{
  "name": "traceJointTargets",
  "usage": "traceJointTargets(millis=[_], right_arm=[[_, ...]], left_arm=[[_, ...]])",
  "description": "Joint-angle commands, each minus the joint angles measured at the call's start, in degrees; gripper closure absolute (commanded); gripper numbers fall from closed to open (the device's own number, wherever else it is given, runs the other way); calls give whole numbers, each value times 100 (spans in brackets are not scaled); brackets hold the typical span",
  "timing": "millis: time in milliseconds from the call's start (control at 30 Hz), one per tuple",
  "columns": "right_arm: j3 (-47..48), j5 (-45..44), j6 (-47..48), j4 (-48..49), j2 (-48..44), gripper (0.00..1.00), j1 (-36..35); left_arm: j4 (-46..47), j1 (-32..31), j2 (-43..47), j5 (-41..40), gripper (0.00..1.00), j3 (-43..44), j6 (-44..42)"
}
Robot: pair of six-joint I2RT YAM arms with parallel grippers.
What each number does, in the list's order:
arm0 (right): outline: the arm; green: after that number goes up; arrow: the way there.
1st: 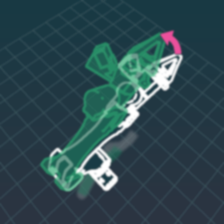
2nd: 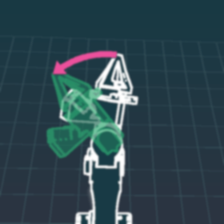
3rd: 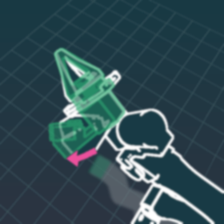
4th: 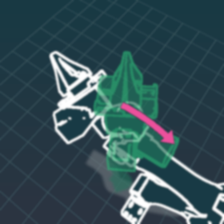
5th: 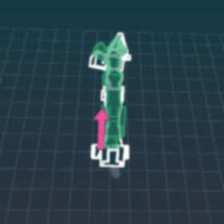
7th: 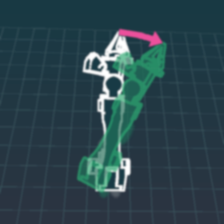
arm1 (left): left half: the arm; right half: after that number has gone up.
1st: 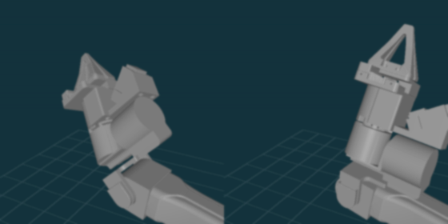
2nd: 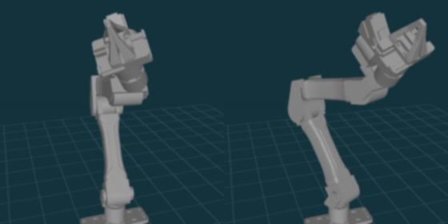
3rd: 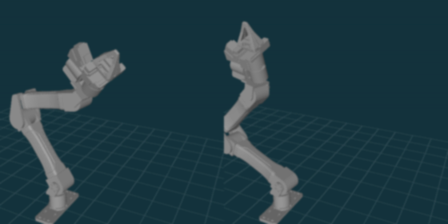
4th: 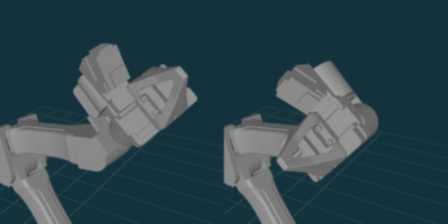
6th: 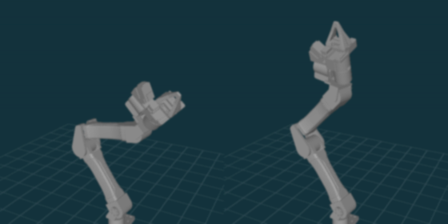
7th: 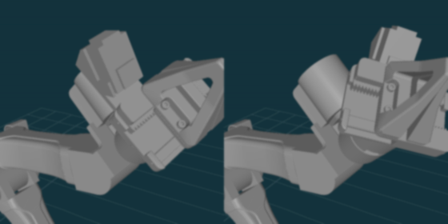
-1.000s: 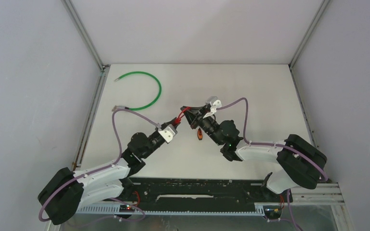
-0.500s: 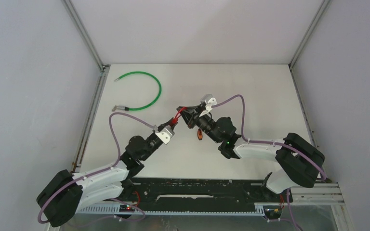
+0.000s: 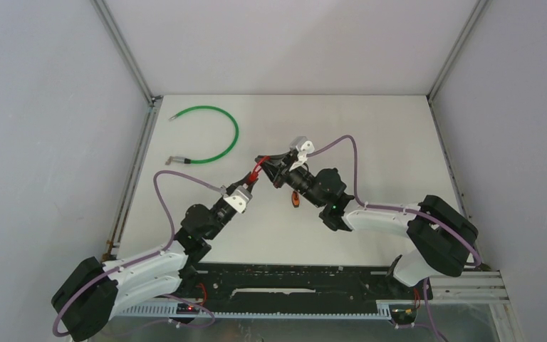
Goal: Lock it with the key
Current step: Lock the lock.
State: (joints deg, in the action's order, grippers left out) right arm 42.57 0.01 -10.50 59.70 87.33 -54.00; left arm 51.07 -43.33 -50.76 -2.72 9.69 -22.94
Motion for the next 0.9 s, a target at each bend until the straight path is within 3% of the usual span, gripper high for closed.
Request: traceJointTargets(millis=[0, 867], right_arm=[[192, 438, 111, -330, 92, 100, -115], [472, 755, 616, -963, 121, 100, -211]], left_arm=[[499, -9, 141, 99, 100, 56, 105], [435, -132, 659, 25, 100, 173, 277]])
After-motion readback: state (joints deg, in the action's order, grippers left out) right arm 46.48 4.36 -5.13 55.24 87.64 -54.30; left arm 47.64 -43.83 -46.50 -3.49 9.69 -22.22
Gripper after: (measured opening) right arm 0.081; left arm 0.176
